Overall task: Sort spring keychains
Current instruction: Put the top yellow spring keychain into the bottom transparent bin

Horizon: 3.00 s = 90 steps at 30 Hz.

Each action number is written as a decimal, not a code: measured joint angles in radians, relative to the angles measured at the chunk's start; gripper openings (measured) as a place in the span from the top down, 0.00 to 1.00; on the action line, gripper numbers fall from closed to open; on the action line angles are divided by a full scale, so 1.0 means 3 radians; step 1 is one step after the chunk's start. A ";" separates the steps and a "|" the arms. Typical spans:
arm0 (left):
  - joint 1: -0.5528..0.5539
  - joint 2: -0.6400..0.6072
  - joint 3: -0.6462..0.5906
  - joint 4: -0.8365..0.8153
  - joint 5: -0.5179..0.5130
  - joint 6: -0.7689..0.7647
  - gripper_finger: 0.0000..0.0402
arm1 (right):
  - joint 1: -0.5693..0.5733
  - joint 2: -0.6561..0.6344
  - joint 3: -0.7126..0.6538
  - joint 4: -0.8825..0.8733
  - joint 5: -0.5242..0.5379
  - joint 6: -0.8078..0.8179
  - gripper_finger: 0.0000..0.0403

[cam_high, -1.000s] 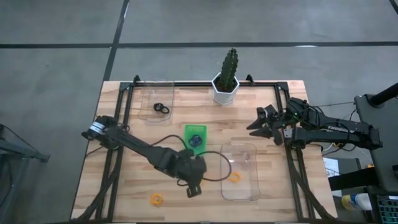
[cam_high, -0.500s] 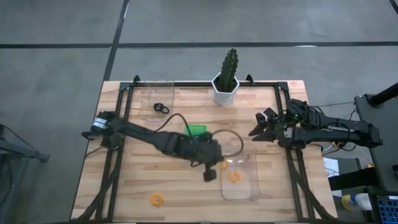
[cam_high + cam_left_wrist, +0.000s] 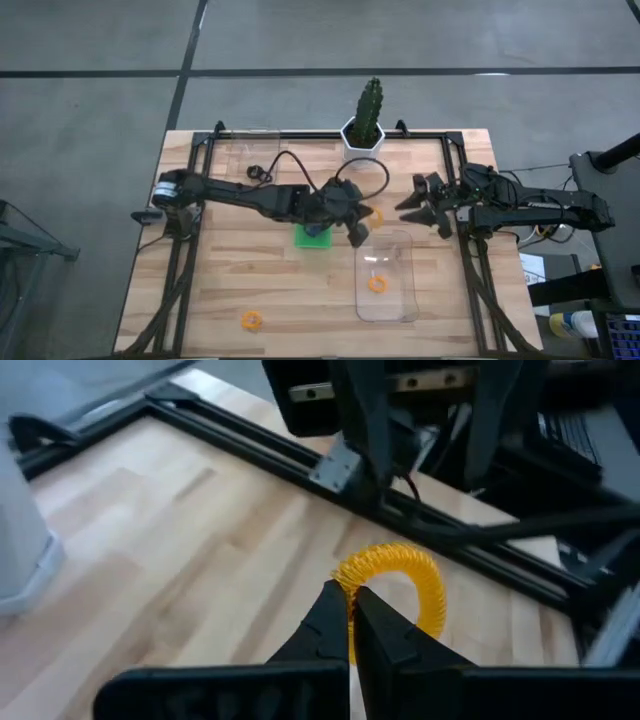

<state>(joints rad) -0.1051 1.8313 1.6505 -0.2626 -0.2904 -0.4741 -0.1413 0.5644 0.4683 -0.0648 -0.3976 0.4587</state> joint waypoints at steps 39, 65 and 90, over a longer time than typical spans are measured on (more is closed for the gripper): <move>0.0417 0.0000 -0.0006 -0.0085 -0.0598 0.0447 1.00 | -0.0017 0.1250 0.0478 0.0430 0.1687 -0.0861 0.64; 0.0417 0.0000 -0.0009 -0.0085 -0.0491 0.0457 0.95 | -0.0047 0.1371 0.0498 0.0511 0.1686 -0.0767 0.94; 0.0348 -0.0166 0.0115 -0.1500 -0.0342 0.0238 0.66 | -0.0053 0.1039 0.0498 -0.0321 0.0818 -0.0621 0.95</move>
<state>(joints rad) -0.0006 1.7816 1.6850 -0.7126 -0.3930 -0.4026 -0.1572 0.8761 0.6176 -0.1611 -0.1522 0.2724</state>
